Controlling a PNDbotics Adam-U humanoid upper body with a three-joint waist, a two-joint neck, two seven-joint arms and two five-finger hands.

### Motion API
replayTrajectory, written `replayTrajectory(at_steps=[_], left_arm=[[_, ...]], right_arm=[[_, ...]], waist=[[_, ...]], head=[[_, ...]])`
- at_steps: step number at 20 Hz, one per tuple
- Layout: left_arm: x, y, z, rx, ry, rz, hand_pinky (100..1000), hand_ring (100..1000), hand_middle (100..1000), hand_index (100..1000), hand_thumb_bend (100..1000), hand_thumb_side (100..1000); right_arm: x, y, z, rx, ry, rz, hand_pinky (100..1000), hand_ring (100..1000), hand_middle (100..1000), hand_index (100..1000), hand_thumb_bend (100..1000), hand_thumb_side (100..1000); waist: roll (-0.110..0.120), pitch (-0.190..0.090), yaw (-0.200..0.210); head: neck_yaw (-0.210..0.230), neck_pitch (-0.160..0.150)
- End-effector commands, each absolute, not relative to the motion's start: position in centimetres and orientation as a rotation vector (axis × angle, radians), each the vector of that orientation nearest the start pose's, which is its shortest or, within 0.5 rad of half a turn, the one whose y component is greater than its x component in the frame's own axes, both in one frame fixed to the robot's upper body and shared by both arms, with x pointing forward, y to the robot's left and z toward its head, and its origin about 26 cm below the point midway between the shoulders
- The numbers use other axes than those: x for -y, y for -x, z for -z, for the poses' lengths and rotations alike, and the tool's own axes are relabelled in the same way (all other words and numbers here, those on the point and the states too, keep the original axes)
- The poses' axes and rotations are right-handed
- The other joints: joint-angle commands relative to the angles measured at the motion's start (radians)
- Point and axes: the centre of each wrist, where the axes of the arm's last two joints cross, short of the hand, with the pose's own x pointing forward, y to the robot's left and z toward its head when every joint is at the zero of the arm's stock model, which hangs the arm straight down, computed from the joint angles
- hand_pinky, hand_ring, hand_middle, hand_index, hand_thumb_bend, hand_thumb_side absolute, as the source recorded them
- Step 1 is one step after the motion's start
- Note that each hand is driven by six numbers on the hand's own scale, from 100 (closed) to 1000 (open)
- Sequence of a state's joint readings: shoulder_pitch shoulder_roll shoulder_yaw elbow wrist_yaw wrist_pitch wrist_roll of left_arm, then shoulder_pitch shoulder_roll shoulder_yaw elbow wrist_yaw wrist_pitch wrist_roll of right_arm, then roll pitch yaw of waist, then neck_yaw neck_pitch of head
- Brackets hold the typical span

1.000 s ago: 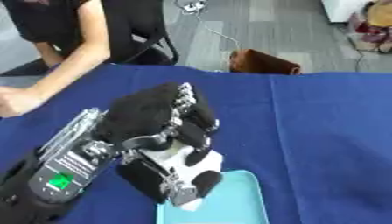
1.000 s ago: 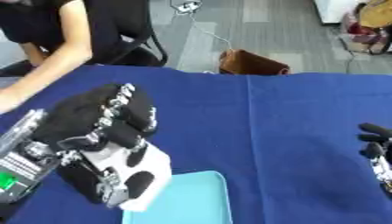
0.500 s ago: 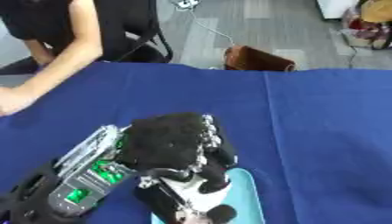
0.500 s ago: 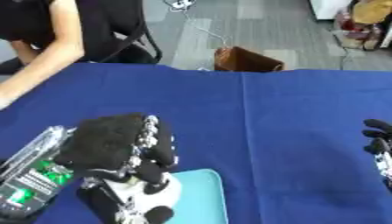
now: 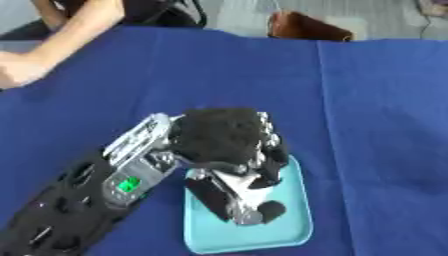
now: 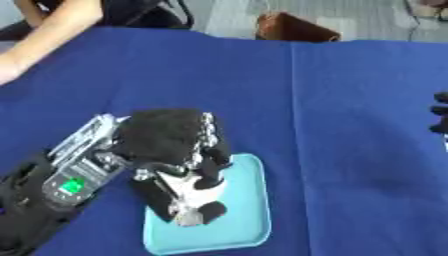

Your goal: Pick up objects on the table and place them in the box.

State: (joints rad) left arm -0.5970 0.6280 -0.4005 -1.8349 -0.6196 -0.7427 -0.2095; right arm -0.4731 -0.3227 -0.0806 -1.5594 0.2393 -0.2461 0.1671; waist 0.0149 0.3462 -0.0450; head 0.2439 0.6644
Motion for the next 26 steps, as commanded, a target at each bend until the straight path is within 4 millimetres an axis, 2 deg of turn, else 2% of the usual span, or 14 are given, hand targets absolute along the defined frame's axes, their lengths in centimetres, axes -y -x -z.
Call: replayTrajectory(at_steps=[1,4,5,6,7,8,9,10,12,13,16,26], left_arm=[[-20.9,-33.6,-22.8,-2.244,0.401,-1.939,100,100,100,100,100,594],[-20.9,-33.8,-22.8,-2.242,0.414,-1.933,100,100,100,100,100,610],[-20.9,-33.8,-22.9,-2.241,0.423,-1.925,100,100,100,129,100,618],[-21.0,-33.7,-22.9,-2.230,0.434,-1.926,100,100,111,230,100,853],[-21.0,-33.7,-22.9,-2.209,0.444,-1.934,100,100,248,362,100,989],[-21.0,-33.7,-22.8,-2.191,0.453,-1.944,228,267,423,523,100,1000],[-21.0,-33.8,-22.6,-2.151,0.466,-1.977,401,466,551,649,100,1000],[-21.0,-33.8,-22.5,-2.121,0.476,-2.001,497,581,654,722,100,1000],[-21.1,-34.0,-22.0,-2.064,0.489,-2.059,617,729,780,811,100,1000],[-21.1,-34.1,-21.9,-2.043,0.490,-2.082,647,767,815,830,100,1000],[-21.1,-34.3,-21.6,-2.010,0.484,-2.118,682,795,844,846,100,1000],[-21.3,-34.3,-21.5,-2.033,0.484,-2.127,705,804,852,848,100,1000]], right_arm=[[29.6,-37.6,-17.5,2.202,0.391,-0.680,701,827,853,904,100,779],[29.6,-37.6,-17.6,2.205,0.391,-0.680,701,827,853,905,100,780],[29.6,-37.6,-17.6,2.206,0.392,-0.681,701,827,853,905,100,780],[29.6,-37.6,-17.6,2.206,0.392,-0.681,701,827,852,905,100,782],[29.6,-37.6,-17.6,2.207,0.393,-0.681,701,827,853,905,100,784],[29.6,-37.6,-17.6,2.207,0.393,-0.680,701,827,852,905,100,785],[29.6,-37.6,-17.6,2.207,0.393,-0.681,701,827,852,905,100,786],[29.6,-37.6,-17.6,2.207,0.393,-0.681,701,827,852,905,100,786],[29.6,-37.6,-17.6,2.208,0.393,-0.680,701,827,852,905,100,788],[29.6,-37.6,-17.7,2.208,0.393,-0.680,701,827,852,905,100,788],[29.6,-37.6,-17.7,2.209,0.393,-0.680,701,827,852,905,100,790],[29.6,-37.6,-17.6,2.206,0.393,-0.678,701,827,852,905,100,792]], waist=[[-0.002,-0.019,0.001],[-0.003,-0.016,0.000],[-0.004,-0.014,-0.001],[-0.004,-0.013,-0.002],[-0.004,-0.012,-0.003],[-0.004,-0.012,-0.003],[-0.004,-0.011,-0.004],[-0.004,-0.010,-0.004],[-0.003,-0.009,-0.005],[-0.003,-0.008,-0.006],[-0.003,-0.007,-0.006],[-0.006,-0.007,-0.002]], head=[[0.009,0.034],[0.009,0.040],[0.008,0.039],[0.008,0.039],[0.009,0.039],[0.009,0.039],[0.009,0.038],[0.009,0.037],[0.008,0.034],[0.008,0.032],[0.008,0.030],[0.006,0.023]])
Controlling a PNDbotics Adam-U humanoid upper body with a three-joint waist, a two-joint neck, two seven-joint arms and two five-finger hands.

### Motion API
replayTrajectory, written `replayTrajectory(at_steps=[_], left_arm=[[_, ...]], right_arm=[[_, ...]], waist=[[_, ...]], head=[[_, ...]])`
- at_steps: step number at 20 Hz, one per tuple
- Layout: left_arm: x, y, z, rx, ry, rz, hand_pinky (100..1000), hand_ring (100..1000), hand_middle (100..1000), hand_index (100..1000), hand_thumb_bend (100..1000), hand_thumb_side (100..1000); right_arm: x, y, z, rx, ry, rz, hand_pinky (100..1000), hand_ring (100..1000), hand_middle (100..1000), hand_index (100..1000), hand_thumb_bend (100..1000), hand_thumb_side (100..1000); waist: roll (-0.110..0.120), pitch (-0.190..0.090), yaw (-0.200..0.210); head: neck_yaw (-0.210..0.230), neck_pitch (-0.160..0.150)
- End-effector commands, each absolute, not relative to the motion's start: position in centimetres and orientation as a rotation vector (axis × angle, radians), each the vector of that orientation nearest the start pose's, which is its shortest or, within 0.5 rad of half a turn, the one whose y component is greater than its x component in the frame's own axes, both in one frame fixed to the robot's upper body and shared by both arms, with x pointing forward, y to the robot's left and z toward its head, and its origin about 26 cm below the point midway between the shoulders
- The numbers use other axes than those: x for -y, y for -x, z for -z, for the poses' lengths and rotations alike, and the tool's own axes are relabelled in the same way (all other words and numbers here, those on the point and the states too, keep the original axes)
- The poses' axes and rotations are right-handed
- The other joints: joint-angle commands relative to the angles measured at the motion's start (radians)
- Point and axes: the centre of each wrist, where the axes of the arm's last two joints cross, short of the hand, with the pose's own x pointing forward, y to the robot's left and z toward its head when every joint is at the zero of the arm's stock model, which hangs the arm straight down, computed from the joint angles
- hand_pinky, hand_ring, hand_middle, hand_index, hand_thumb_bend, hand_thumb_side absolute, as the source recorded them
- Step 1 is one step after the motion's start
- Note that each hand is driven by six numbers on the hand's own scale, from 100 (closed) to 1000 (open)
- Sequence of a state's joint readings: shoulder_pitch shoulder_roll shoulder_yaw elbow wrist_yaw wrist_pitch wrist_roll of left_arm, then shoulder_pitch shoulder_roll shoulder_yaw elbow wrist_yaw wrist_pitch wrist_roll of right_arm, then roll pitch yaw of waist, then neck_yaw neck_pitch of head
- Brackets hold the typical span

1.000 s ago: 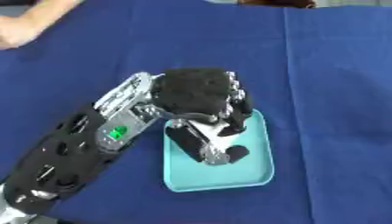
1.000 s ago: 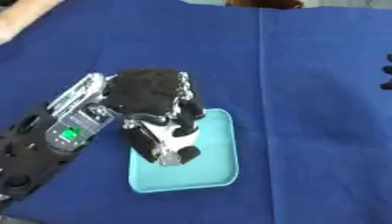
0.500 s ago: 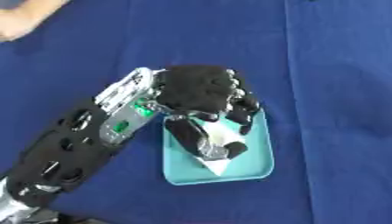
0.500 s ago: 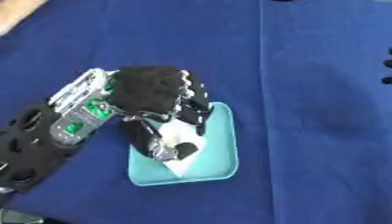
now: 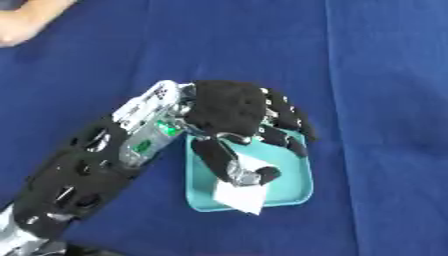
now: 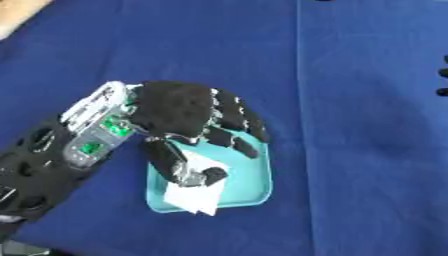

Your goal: Pick up objects on the table and place them in the box.

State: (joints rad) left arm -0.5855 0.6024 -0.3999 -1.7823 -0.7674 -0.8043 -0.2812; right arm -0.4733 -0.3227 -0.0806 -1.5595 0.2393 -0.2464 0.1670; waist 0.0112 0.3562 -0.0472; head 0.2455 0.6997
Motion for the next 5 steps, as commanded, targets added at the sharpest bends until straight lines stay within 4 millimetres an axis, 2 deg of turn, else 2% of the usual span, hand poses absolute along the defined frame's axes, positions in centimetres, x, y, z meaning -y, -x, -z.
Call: replayTrajectory(at_steps=[1,5], left_arm=[[-21.40,-34.27,-21.55,-2.035,0.487,-2.128,706,804,852,848,100,1000],[-21.65,-34.33,-21.49,-2.046,0.506,-2.135,714,805,851,845,100,1000]], right_arm=[[29.66,-37.55,-17.55,2.206,0.393,-0.677,701,827,852,906,100,793],[29.69,-37.54,-17.52,2.205,0.394,-0.675,701,827,852,906,100,791]], waist=[[-0.003,-0.018,0.001],[-0.005,-0.017,0.004]], head=[[0.004,-0.013],[0.003,-0.016]])
